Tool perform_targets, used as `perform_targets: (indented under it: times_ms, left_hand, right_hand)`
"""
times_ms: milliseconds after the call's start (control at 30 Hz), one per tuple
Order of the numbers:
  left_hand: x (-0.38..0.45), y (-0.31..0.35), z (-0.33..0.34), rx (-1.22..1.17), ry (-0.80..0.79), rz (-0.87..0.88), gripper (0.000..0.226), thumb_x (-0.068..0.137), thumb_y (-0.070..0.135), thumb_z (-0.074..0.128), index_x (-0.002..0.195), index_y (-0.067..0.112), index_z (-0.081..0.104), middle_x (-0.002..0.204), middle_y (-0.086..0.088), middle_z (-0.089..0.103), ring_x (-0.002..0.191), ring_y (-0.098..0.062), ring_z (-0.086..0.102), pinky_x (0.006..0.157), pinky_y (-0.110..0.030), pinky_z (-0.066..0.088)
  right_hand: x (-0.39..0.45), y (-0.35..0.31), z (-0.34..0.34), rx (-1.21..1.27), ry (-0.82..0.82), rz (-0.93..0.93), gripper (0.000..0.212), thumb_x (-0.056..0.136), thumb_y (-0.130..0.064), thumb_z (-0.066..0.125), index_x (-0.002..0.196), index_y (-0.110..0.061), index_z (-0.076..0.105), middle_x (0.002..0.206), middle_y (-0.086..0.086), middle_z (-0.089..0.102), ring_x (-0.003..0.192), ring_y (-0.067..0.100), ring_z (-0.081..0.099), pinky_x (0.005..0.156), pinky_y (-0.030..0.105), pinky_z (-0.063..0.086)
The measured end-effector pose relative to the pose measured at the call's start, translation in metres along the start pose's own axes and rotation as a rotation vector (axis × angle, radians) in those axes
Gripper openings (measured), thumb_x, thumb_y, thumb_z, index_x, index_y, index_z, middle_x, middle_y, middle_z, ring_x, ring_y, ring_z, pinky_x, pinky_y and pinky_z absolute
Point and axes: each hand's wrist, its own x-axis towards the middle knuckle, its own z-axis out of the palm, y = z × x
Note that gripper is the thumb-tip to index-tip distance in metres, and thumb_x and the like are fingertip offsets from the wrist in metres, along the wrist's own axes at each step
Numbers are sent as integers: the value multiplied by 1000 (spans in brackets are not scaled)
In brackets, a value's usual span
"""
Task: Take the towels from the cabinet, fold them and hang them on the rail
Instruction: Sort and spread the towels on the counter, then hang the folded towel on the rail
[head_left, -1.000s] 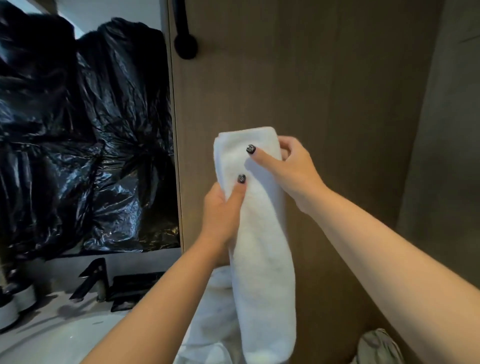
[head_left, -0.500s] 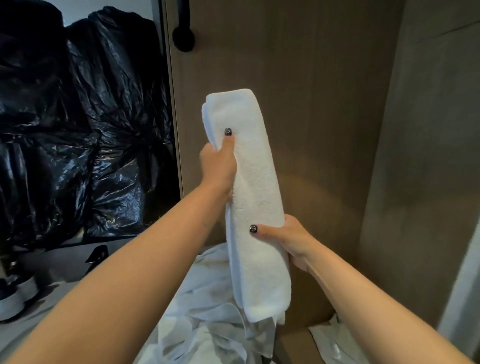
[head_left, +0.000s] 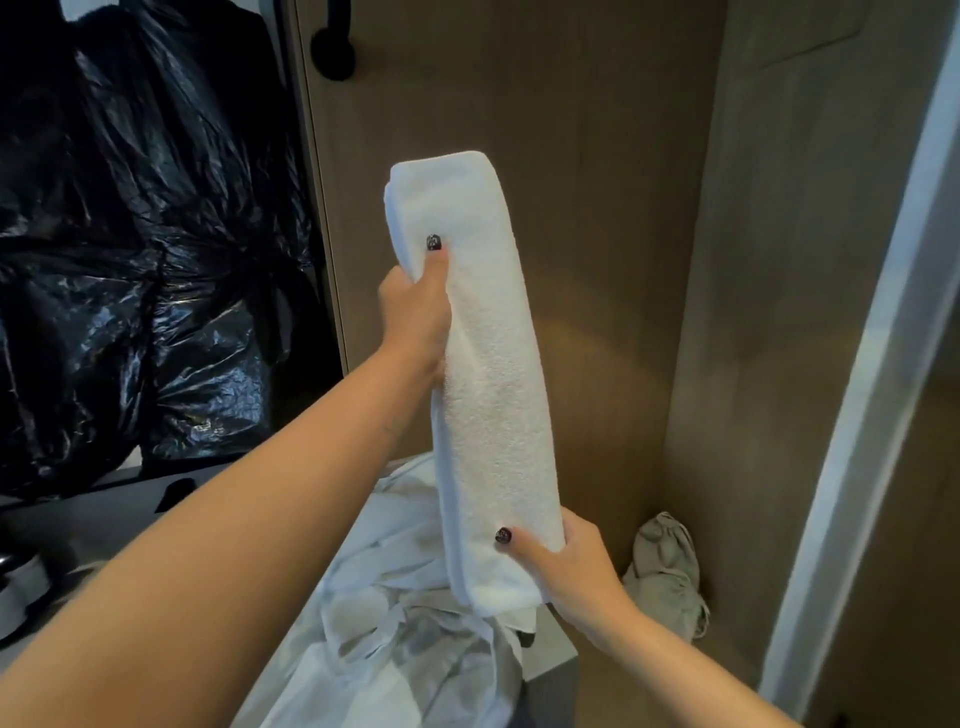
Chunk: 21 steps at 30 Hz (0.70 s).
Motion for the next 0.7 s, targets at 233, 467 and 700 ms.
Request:
perform_targets:
  times_ms: [233,467,700]
  left_hand:
    - [-6,5,1,-41,-88,-55,37,95,45,60,115,15,62,108,-5,71,97,-21,70,85,-41,59]
    - [-12,13,36,8,-259,-14,40,95,49,57,114,15,63,103,-4,73,93,-20,72,77,-34,60]
    - [-24,23,108,-1,-415,75,38,98,47,52,114,14,63,102,-2,74,84,-12,73,62,-23,57]
  right_hand:
    - [7,-20,-32,-112,-67,-5,32,82,-21,76,112,-14,68,106,-5,75,99,13,71,76,23,55]
    - [57,-112,-66,46,24,-155,37,84,-30,69,118,-15,63,112,2,73,105,20,68,87,33,53]
    - [74,-182,-118,-12,183,-358,25,91,-18,69,114,-13,60,112,6,71,102,22,70,90,40,57]
